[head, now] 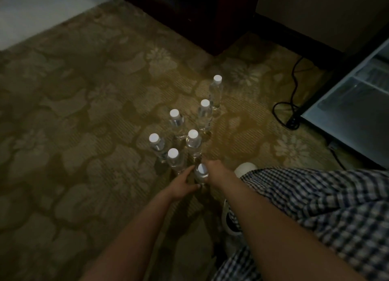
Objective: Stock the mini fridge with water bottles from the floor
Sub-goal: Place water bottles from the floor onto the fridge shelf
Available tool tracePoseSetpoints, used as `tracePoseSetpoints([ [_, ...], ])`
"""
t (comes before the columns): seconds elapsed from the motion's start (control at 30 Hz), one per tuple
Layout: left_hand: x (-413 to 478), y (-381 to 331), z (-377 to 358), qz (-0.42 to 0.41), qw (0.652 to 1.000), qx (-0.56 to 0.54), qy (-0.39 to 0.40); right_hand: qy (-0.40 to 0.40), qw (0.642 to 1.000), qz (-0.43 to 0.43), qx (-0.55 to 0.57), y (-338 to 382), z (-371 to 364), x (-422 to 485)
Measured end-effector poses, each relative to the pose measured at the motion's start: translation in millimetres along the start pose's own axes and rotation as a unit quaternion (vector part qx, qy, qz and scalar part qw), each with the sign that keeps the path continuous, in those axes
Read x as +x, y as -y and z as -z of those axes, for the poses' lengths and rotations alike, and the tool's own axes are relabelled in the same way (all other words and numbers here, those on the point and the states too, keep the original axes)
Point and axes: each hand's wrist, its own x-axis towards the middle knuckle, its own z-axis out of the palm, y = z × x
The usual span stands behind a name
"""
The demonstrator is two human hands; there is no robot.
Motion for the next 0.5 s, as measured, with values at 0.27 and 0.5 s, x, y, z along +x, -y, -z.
tracePoseSetpoints([
  [0.27,3,7,-14,-0.058,0.992,-0.109,0.006,-0.074,0.995,-0.028,0.053,5,-18,10],
  [0.5,1,6,-13,-0.048,0.991,-0.117,-0.033,-0.134,0.974,0.023,0.181,4,11,-4],
])
